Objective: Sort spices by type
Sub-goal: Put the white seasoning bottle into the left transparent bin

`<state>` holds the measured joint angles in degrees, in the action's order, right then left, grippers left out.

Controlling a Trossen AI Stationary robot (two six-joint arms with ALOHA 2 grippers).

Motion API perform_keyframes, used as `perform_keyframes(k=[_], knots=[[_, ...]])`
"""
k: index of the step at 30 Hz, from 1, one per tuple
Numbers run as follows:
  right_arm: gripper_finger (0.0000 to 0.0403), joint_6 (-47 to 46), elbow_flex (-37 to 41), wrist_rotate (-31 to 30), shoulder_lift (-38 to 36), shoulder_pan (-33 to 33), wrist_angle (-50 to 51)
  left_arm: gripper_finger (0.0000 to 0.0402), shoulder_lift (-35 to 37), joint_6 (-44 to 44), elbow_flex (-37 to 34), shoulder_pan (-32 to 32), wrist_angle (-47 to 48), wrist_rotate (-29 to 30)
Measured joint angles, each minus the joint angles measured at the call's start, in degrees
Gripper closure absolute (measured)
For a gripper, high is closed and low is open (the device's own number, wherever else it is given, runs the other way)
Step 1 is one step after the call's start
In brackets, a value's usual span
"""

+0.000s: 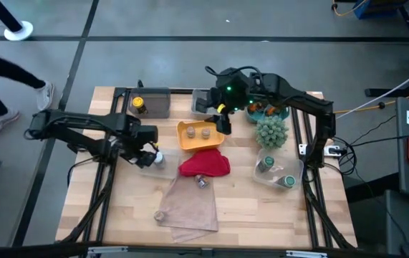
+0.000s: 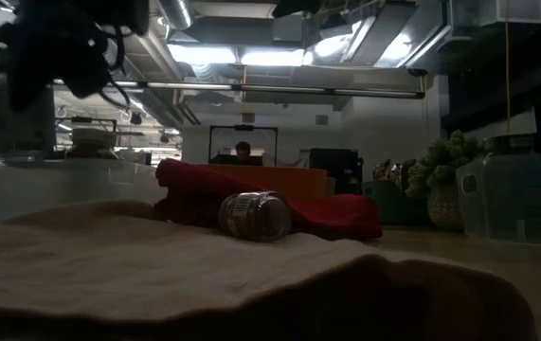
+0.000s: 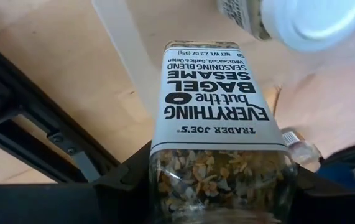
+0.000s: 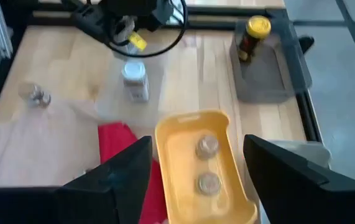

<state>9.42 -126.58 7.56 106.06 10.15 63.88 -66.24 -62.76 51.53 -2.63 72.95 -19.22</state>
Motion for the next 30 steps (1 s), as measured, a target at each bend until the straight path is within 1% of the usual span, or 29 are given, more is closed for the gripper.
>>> perform_keyframes(k=[10, 16, 23, 30], knots=[[0.0150, 0.6, 0.1, -0.6, -1.0, -0.1, 5.4, 0.0221, -12.2, 8.0, 0.0, -1.3, -0.6, 0.0], [0.0150, 1.1, 3.5, -0.5, -1.1, -0.1, 5.9, 0.0192, -16.9, 13.8, 0.0, -1.1, -4.1, 0.1], [0.0150, 1.1, 7.7, -0.5, -1.2, -0.1, 5.3, 0.0184, -17.9, 16.9, 0.0, -1.1, -4.8, 0.6], [0.0150, 1.1, 9.7, -0.5, -1.2, -0.1, 5.0, 0.0182, -15.7, 18.4, 0.0, -1.1, -4.0, 0.6]])
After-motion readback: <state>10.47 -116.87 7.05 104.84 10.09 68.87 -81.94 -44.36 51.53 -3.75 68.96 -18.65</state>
